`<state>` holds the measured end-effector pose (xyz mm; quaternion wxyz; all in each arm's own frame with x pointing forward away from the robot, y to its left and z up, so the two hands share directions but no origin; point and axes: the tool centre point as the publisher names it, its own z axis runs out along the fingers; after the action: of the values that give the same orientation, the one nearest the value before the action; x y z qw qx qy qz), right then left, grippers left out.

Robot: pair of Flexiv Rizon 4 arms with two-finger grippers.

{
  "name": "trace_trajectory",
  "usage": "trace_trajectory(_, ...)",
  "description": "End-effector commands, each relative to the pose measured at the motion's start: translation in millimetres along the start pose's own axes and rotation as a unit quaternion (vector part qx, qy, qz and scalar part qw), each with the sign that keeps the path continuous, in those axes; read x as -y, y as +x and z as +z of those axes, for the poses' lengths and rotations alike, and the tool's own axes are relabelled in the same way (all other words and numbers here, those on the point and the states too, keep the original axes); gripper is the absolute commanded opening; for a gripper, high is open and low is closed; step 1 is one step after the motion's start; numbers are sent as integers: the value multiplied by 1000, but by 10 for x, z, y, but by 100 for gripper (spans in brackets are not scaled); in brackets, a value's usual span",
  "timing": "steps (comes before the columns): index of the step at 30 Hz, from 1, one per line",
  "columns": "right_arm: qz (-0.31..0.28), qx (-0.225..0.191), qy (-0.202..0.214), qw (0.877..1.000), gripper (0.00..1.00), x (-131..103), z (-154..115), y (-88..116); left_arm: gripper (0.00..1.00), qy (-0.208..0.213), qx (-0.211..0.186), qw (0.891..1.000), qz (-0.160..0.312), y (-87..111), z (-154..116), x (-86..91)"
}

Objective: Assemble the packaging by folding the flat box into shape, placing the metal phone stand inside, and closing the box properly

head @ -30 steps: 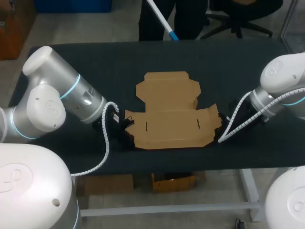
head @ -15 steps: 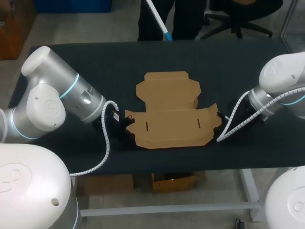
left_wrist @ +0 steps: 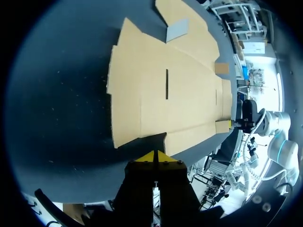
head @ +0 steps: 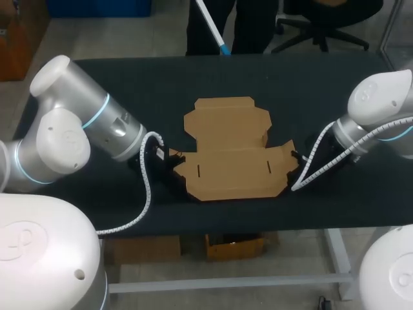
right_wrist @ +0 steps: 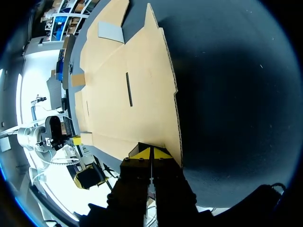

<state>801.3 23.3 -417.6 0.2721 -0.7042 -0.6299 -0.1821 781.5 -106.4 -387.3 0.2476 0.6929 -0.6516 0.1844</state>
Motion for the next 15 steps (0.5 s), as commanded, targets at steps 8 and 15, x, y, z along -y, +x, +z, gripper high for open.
trace_trajectory(8, -1, 4, 7, 1000, 0, -19, 18, 30, 0, -17, -2, 1000, -11, -58, 163, 67)
trace_trajectory(15, 4, 16, 6, 1000, 0, -11, 31, 85, 0, -19, 5, 1000, -8, -14, 200, 58)
